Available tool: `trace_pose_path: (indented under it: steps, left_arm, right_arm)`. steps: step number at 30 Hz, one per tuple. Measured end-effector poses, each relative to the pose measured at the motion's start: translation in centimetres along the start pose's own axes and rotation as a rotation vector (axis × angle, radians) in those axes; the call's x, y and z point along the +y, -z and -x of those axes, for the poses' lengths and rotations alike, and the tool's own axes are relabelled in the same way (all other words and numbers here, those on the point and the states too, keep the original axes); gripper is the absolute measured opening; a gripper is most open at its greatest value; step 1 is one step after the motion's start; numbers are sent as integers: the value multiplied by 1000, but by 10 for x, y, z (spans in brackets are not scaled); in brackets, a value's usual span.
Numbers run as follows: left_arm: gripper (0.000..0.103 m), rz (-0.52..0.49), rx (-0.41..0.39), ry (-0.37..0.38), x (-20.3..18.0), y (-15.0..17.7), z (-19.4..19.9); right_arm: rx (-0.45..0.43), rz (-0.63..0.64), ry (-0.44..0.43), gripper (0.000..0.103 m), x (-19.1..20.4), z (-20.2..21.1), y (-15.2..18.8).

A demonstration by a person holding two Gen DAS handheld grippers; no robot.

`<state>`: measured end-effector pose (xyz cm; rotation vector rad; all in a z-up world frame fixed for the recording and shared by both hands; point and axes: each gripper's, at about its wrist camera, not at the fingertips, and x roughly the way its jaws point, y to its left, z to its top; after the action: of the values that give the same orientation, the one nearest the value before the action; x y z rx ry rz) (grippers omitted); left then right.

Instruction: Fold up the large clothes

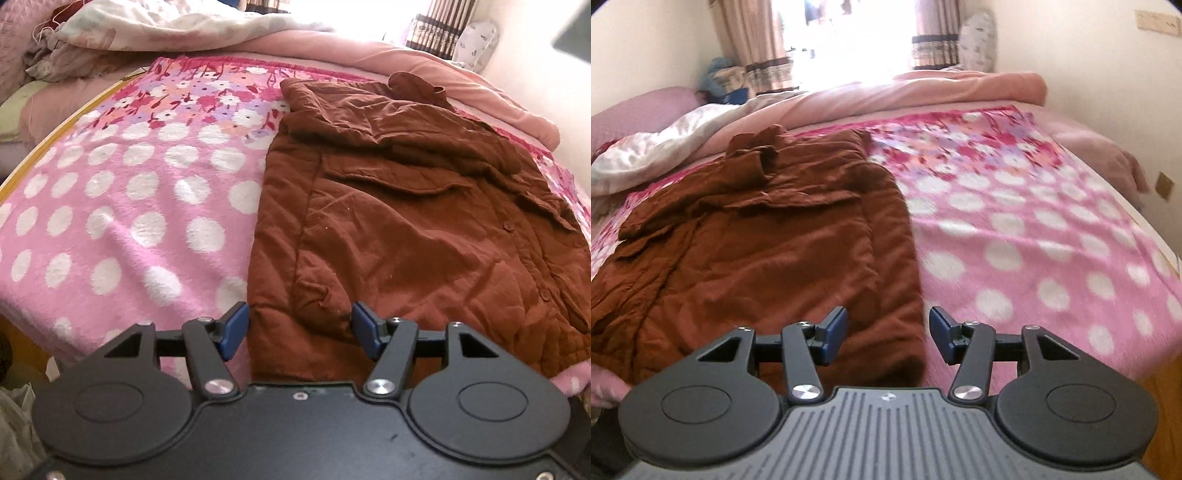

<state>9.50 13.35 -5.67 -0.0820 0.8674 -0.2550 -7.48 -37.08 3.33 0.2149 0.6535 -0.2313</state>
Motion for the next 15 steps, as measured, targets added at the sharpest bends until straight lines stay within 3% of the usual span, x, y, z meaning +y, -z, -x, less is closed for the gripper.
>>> trace_pose_path:
  steps: [7,9,15]
  left_arm:
    - [66,170,98,144,31,10,-1]
    - [67,149,92,143,29,12,1]
    - [69,54,89,95,10,11,-2]
  right_arm:
    - [-7,-27,-24,66,-10,4,6]
    - [6,-36,-38,71,-12,1,7]
    - [29,-54,-40,74,-18,-1,12]
